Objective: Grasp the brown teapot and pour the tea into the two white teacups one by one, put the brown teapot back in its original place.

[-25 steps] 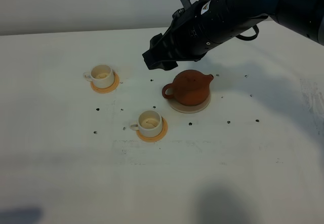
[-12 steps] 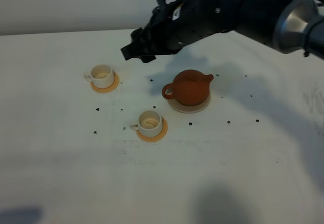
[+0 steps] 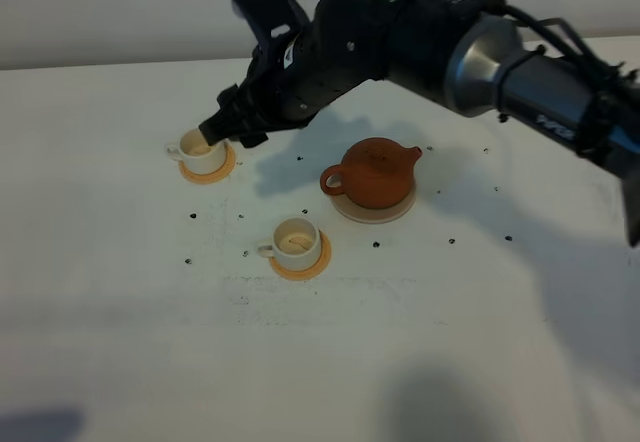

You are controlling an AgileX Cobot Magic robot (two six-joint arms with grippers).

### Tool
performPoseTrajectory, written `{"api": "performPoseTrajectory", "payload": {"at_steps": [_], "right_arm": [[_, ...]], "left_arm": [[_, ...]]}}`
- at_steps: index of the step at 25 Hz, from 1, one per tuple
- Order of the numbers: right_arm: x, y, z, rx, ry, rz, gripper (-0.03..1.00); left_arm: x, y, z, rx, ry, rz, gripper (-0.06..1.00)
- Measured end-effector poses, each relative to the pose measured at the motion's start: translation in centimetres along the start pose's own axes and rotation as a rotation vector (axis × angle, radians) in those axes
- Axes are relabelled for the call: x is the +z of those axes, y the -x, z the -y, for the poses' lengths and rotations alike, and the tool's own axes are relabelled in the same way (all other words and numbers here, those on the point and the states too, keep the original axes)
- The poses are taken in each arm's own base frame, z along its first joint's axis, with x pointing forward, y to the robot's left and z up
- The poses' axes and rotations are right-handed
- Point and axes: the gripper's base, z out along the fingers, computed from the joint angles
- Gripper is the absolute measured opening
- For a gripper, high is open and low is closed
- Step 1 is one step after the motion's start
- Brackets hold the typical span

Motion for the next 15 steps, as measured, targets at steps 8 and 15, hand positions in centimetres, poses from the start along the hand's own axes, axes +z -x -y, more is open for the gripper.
{"api": "performPoseTrajectory", "payload": {"at_steps": [8, 15], "right_arm": [[2.1, 0.3, 0.0, 0.008, 0.013, -0.096, 0.52], [2.9, 0.6, 0.7, 0.074, 0.008, -0.165, 0.52]], "left_arm": [[0.0, 0.0, 0.0, 0.000, 0.001, 0.000, 0.36], [0.0, 0.0, 0.0, 0.002, 0.003, 0.000, 0.36]]}}
